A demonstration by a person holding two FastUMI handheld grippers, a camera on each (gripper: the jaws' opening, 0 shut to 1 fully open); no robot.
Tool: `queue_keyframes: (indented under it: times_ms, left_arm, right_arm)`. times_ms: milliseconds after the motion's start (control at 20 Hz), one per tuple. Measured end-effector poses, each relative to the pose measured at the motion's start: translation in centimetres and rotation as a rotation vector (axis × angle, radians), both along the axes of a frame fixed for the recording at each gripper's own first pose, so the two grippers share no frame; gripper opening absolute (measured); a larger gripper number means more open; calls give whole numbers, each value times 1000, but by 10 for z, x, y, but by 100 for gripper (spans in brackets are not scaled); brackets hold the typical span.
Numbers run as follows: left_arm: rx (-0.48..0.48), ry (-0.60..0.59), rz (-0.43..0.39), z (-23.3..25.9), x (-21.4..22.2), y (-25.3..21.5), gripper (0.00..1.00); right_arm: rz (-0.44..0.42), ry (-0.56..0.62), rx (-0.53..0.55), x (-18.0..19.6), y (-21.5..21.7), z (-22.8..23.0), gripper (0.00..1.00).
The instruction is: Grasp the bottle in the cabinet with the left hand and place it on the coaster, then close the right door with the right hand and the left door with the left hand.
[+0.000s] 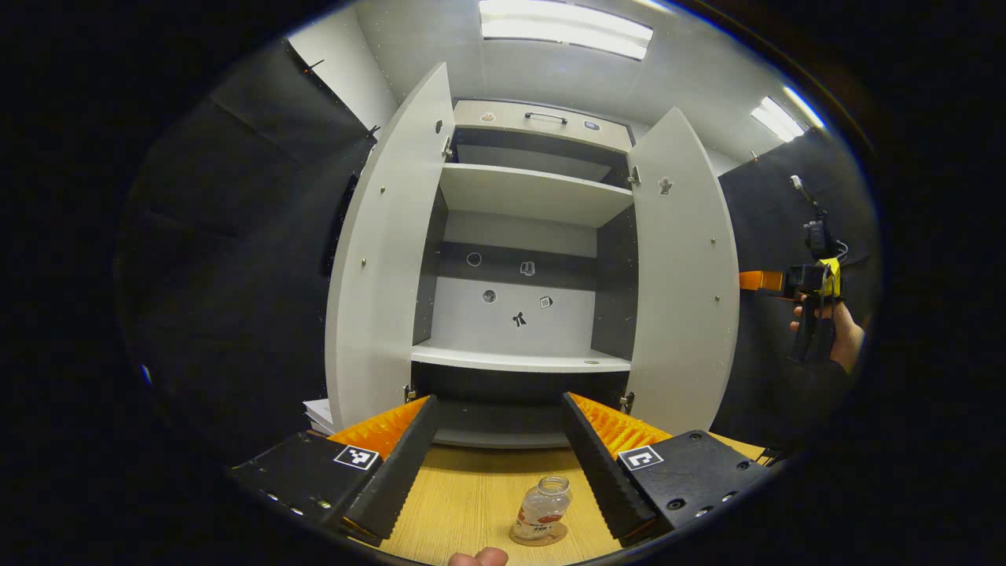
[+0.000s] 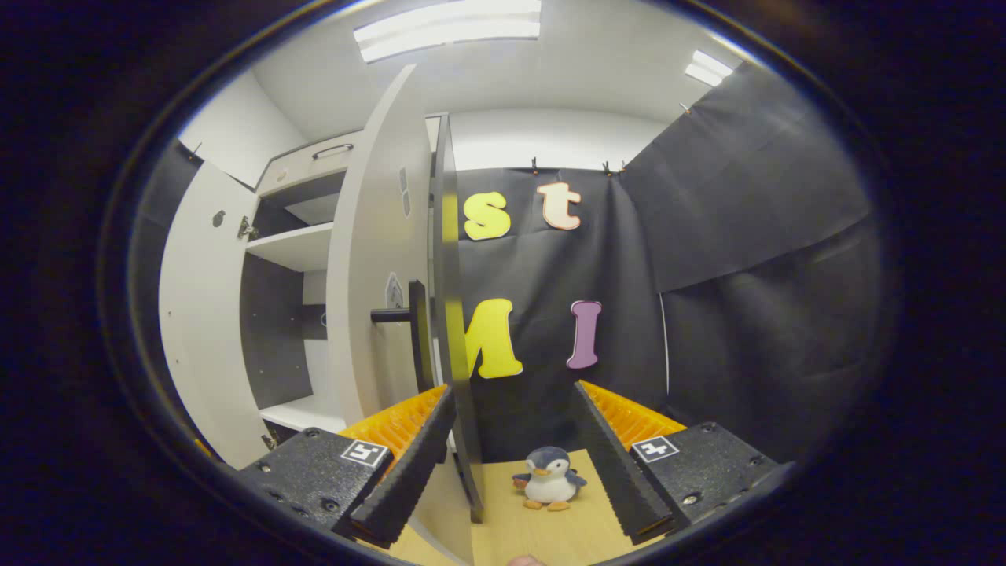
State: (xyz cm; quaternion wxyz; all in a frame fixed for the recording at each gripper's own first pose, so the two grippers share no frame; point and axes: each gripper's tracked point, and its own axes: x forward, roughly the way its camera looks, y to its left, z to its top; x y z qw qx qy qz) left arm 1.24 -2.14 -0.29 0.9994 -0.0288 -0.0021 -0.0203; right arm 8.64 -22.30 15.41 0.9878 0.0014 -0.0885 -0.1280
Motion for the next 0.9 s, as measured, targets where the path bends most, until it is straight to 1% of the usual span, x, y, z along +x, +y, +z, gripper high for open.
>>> queue_keyframes:
  times_ms: [50,100,150,200,300,350,400,550,600,700,750,800,850,900]
  left_arm:
    - [-3,-4,0,1,-2,1,99]
    - [-4,-10,0,2,-4,3,90]
    - [-2,-11,3,3,-5,6,99]
    - [-1,-10,8,3,-6,8,95]
    - [-2,-5,12,2,-9,10,95]
    - [-5,-3,14,3,-10,12,95]
    - [-11,3,14,2,-11,12,95]
    - [-31,-10,12,8,-15,10,95]
    - [-36,-14,15,10,-15,11,95]
    - [-45,6,4,6,-17,11,95]
    - [-48,15,6,6,-19,14,99]
    - [-49,19,17,6,-21,18,99]
    - [-52,21,28,7,-22,22,95]
    - [-62,21,35,9,-23,26,99]
  right_arm:
    - [-2,5,-15,1,5,-1,98]
    - [-5,2,-31,1,10,0,97]
    - [0,1,-49,0,17,0,98]
    - [12,3,-54,0,24,-1,97]
    - [53,-1,-18,2,45,-5,97]
    - [79,-3,-9,6,59,-7,100]
    - [107,-8,-3,10,72,-10,97]
    - [199,-41,46,30,107,-15,97]
    - [214,-23,58,41,116,-20,97]
    - [224,-13,67,59,126,-31,97]
    - [229,-21,72,65,133,-28,98]
    - [228,-21,73,72,137,-27,98]
    - [221,-18,65,74,139,-26,98]
    - [216,-30,54,71,139,-22,98]
